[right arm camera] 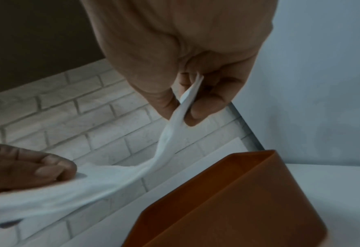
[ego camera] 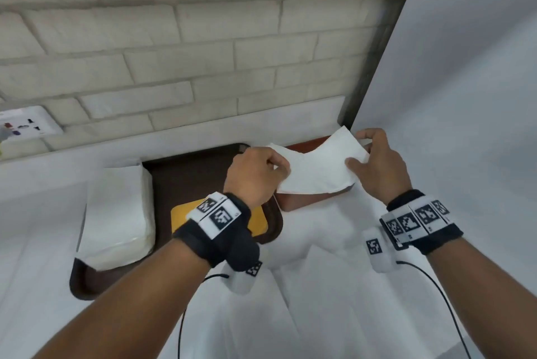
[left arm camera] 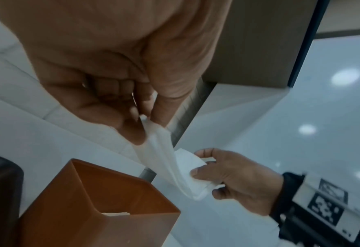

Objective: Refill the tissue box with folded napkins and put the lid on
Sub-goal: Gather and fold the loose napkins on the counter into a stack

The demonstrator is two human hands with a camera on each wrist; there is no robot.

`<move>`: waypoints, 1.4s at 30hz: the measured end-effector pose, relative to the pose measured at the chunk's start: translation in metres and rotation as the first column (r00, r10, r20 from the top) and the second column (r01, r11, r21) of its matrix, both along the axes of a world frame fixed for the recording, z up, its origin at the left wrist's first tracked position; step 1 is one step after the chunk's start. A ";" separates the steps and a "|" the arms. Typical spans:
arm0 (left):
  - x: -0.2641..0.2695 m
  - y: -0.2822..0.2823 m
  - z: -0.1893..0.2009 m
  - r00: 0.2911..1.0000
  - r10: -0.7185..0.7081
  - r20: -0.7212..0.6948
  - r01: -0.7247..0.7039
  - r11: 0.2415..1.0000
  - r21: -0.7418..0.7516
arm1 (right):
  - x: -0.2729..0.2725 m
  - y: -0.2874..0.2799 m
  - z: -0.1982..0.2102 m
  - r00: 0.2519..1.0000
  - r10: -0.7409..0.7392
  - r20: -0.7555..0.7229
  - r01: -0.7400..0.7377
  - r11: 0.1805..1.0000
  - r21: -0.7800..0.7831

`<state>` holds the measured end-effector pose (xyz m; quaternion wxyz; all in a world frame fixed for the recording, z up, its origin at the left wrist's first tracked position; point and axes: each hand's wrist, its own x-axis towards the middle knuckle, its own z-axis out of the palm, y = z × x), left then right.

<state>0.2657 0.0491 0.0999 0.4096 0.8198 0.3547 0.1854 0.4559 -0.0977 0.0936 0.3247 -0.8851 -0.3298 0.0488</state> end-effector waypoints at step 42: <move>0.077 0.023 -0.046 0.728 -0.018 -0.685 0.369 0.853 0.369 | 0.052 0.075 -0.060 0.991 0.125 0.038 -0.088 0.854 -0.513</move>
